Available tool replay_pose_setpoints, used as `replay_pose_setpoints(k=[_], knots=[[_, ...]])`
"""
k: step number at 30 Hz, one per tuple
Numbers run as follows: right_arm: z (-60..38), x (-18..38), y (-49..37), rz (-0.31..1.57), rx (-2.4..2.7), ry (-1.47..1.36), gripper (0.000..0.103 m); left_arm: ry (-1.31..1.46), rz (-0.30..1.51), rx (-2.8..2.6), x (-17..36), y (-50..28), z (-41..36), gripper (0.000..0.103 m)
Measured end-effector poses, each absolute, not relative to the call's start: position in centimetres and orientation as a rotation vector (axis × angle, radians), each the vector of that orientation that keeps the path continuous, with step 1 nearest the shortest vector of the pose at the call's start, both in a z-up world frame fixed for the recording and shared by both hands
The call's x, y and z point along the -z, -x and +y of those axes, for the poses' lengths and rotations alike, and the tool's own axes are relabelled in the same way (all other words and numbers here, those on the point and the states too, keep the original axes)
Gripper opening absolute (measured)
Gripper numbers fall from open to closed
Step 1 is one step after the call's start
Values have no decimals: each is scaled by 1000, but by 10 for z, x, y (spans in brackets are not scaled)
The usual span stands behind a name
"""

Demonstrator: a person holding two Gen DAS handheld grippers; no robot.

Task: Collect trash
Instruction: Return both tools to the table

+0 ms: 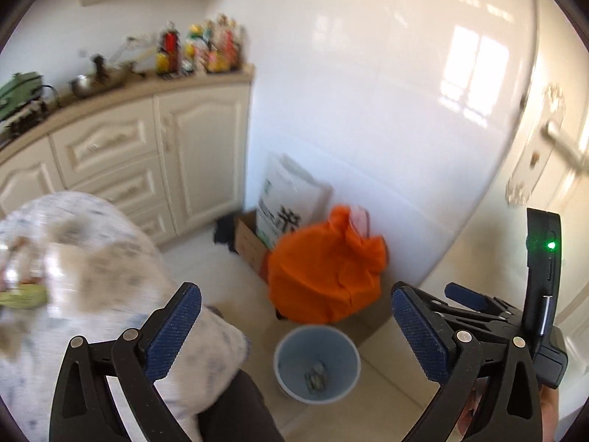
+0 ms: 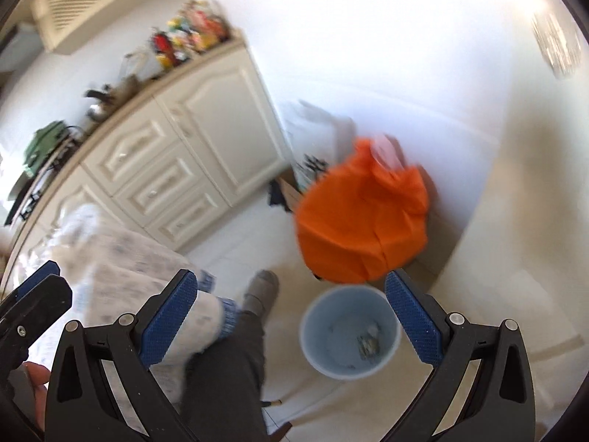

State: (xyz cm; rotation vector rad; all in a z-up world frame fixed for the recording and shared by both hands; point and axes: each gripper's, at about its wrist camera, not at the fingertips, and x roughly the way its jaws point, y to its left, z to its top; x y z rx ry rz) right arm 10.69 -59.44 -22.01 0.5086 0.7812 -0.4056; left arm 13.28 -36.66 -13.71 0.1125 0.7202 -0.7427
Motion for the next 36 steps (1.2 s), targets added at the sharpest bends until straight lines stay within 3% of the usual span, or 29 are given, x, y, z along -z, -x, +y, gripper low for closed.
replay_pose_setpoints(k=[9, 19, 36], knots=[[-502, 140, -137, 659, 261, -363, 103, 4, 571, 582, 100, -95, -235, 102], [-417, 95, -153, 566, 155, -266, 103, 69, 474, 411, 76, -48, -121, 102], [-330, 72, -156, 493, 37, -141, 103, 68, 398, 246, 52, -10, -69, 102]])
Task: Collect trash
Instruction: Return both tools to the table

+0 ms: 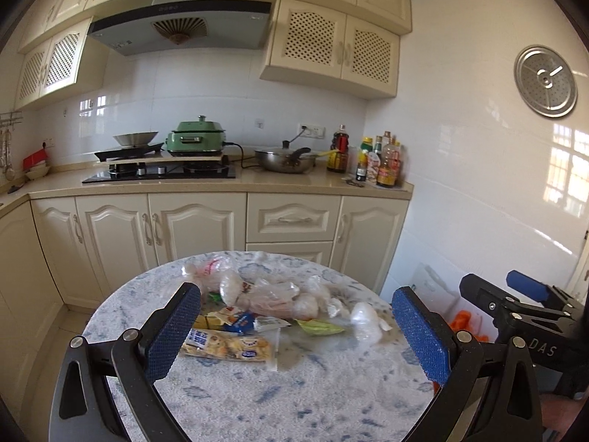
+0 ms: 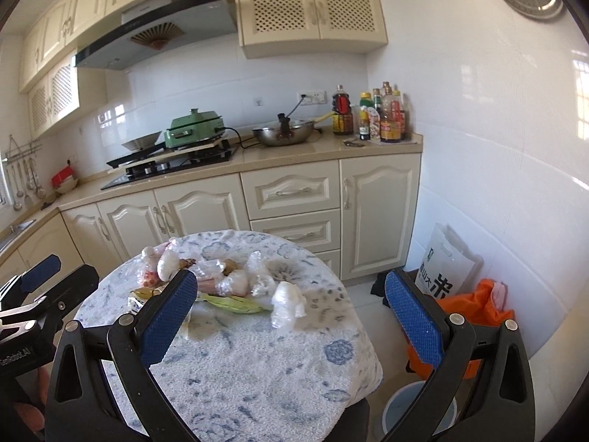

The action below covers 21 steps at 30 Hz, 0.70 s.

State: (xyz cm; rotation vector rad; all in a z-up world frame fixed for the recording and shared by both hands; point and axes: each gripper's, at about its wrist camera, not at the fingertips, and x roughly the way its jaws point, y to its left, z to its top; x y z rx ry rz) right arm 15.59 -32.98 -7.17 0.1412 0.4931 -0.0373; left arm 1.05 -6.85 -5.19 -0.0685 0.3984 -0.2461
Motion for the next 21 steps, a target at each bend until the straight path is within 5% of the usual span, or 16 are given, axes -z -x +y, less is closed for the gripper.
replay_pose_setpoints(k=[10, 21], knots=[[-309, 73, -162, 473, -11, -66, 103, 64, 434, 216, 75, -27, -75, 102], [-336, 153, -224, 695, -13, -50, 103, -5, 577, 212, 115, -110, -110, 102]])
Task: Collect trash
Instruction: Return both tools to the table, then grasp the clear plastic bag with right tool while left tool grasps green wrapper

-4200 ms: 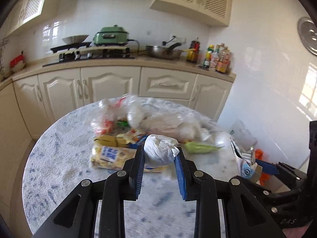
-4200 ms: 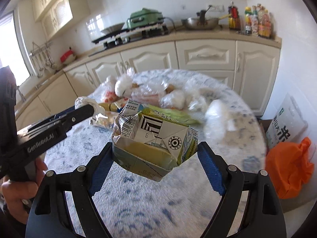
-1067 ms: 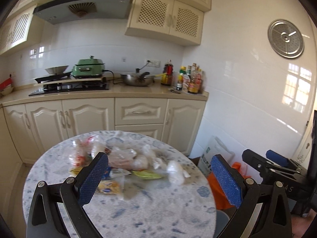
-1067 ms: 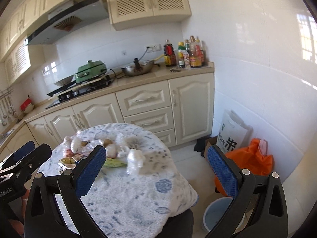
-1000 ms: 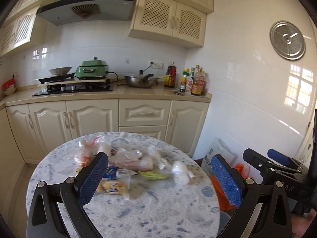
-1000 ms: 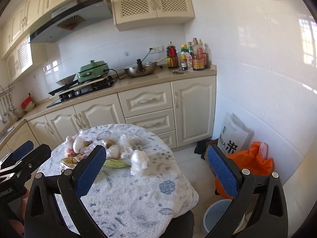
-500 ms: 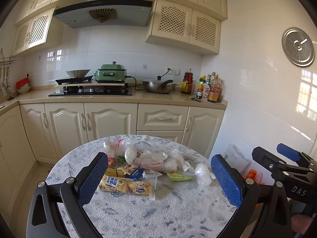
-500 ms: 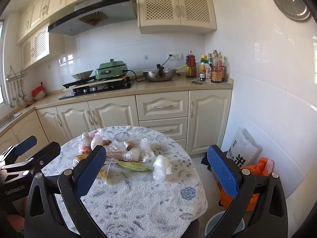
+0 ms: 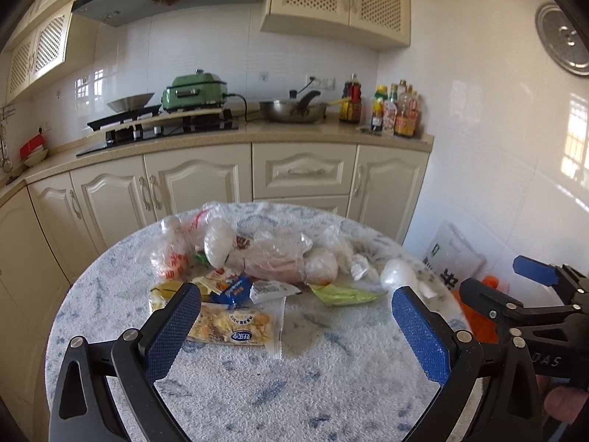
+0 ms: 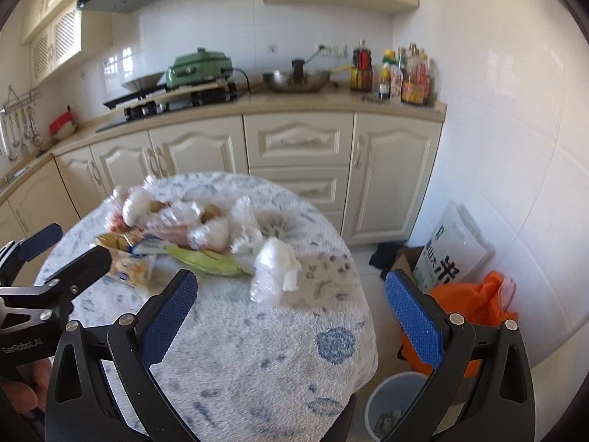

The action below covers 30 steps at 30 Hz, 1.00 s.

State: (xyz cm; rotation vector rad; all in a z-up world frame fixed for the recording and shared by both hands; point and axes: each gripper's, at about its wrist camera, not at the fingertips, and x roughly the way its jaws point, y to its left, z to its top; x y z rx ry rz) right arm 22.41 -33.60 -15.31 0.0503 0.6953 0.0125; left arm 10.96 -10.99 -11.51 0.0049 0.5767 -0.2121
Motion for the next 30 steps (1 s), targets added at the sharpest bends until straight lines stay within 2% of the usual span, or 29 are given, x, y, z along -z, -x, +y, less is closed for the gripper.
replay_pose_setpoints(k=[6, 9, 13, 15, 16, 19, 30], knots=[[-339, 198, -267, 793, -50, -74, 101, -3, 619, 194, 134, -148, -118, 102], [-340, 215, -287, 829, -50, -85, 92, -4, 639, 193, 140, -167, -124, 102], [-340, 233, -310, 876, -65, -97, 72, -21, 657, 201, 146, -188, -137, 102], [-339, 240, -318, 907, -99, -96, 53, -28, 662, 212, 149, -198, -144, 102], [-339, 241, -318, 914, -122, -103, 36, -30, 665, 218, 150, -203, -148, 102], [-341, 239, -313, 901, -131, -75, 33, -39, 681, 236, 157, -216, -157, 102], [-364, 241, -308, 895, -140, -130, 33, -77, 752, 260, 187, -270, -190, 102]])
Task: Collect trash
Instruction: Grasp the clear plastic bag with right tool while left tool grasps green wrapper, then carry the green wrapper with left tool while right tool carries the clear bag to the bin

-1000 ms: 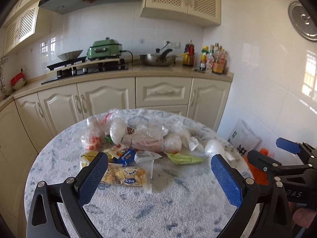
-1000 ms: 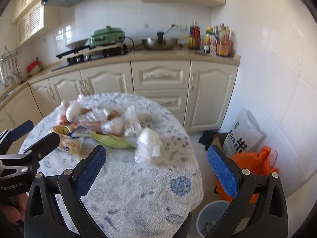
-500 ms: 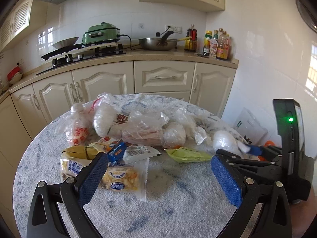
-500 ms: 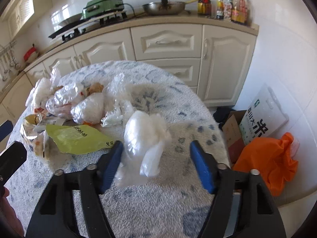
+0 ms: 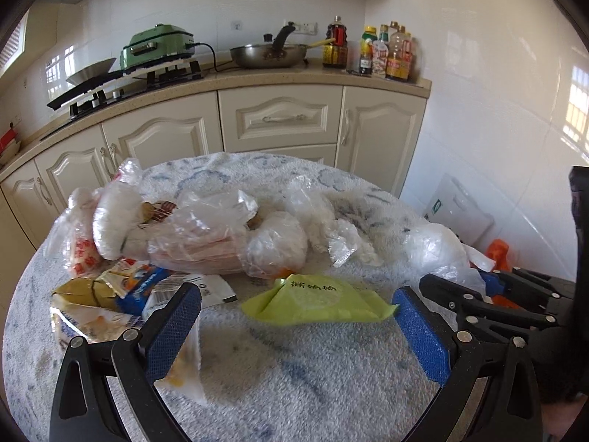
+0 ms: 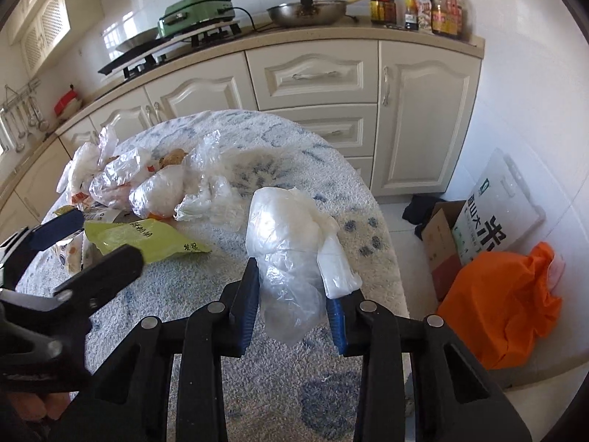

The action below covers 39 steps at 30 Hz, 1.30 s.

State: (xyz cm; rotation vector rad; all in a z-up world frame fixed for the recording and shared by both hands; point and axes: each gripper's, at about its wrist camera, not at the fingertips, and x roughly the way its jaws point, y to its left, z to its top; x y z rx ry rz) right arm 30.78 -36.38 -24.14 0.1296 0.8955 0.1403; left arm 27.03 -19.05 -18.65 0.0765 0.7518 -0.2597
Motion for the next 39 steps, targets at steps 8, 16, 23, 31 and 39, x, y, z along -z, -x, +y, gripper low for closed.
replay_pose_setpoints(k=[8, 16, 23, 31, 39], knots=[[-368, 244, -309, 902, -152, -143, 33, -6, 865, 370, 209, -309, -198, 56], [-368, 240, -303, 905, -153, -153, 33, 16, 841, 404, 209, -310, -187, 31], [-363, 228, -283, 889, -149, -164, 33, 19, 778, 419, 203, -280, -174, 30], [-345, 195, -251, 821, -175, -149, 33, 33, 673, 393, 176, -222, -145, 30], [-309, 150, -220, 721, -247, -126, 33, 50, 545, 352, 129, -148, -98, 30]])
